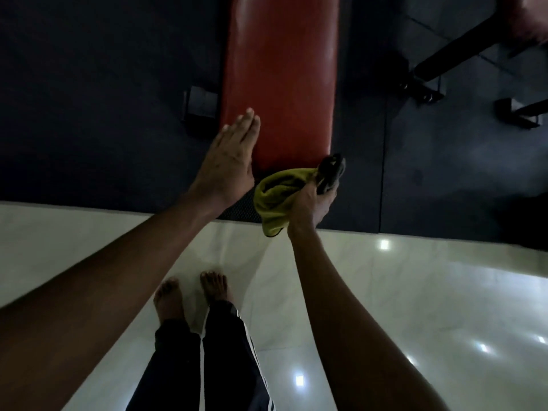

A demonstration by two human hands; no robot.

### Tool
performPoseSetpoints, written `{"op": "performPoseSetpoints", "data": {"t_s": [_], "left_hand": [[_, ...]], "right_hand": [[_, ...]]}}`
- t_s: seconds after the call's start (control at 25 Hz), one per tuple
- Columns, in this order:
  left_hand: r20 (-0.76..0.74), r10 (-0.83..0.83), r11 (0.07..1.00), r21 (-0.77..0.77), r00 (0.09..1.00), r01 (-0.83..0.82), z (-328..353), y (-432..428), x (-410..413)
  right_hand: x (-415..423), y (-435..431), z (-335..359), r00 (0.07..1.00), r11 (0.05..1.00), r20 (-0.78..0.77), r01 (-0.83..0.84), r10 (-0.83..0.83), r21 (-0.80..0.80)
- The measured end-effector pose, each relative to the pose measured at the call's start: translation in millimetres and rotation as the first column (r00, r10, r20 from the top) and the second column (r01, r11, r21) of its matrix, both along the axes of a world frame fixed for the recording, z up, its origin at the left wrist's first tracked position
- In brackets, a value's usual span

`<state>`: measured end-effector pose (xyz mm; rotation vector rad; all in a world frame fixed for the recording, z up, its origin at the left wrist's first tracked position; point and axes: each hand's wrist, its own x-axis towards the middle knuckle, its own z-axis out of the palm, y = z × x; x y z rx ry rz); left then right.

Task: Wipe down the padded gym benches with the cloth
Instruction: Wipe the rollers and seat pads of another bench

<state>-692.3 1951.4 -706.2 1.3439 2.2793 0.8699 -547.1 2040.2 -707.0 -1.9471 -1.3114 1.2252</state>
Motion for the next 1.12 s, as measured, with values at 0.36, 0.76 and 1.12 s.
{"op": "performPoseSetpoints", "data": {"t_s": [0.36,0.76,1.12], "left_hand": [[-0.111,-0.147,0.982,-0.132,0.983,0.132,-4.2,47.5,6.9],[-0.115,-0.041,0.994,-0.101,0.993,0.029,-3.6,97.8,12.1],[-0.11,0.073,0.997,-0.024,0.991,-0.076,-2.6,132.6,8.8]], "right_hand": [[35.8,98.8,18.6,0.937,0.938,-0.25,-0.294,0.245,-0.182],[39.7,121.5,17.8,0.853,0.867,-0.378,-0.455,0.359,-0.204],[62.0,133.3,5.0,0.767,0.764,-0.478,-0.59,0.428,-0.262]]}}
